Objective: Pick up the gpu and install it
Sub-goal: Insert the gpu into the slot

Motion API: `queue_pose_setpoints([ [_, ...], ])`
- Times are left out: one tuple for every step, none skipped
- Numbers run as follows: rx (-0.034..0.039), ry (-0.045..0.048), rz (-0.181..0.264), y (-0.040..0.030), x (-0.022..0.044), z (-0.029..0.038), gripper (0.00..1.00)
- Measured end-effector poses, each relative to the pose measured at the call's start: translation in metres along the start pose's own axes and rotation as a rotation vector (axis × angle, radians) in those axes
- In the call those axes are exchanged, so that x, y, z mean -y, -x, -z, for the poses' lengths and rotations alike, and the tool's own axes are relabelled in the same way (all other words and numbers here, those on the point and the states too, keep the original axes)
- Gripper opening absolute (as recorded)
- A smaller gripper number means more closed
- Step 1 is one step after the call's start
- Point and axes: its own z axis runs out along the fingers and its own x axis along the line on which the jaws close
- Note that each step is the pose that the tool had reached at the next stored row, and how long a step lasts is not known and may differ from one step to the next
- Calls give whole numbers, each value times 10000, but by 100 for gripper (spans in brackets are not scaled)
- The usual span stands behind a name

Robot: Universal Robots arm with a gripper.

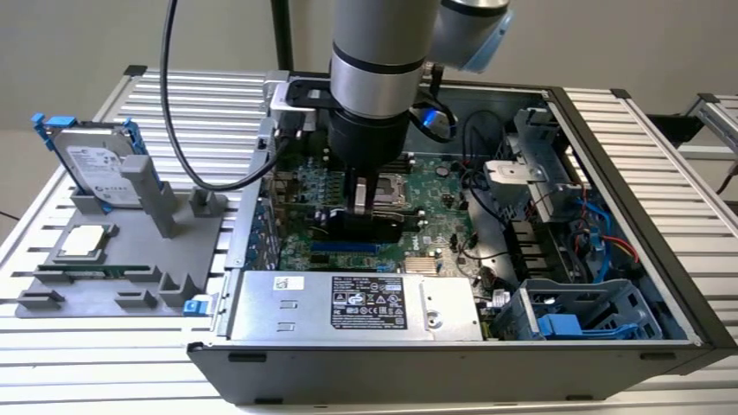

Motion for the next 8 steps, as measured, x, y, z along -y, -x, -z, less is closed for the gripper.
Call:
queue_pose_setpoints([
  [-1,0,1,0,0,0,0],
  [-2,0,1,0,0,0,0],
  [-1,1,1,0,0,0,0],
  [-1,0,0,0,-1,0,0],
  [0,0,0,0,-1,-3,0],
  [4,-1,0,0,0,-11,0],
  [2,0,0,0,0,-17,0],
  [-1,1,0,0,0,-25,0],
])
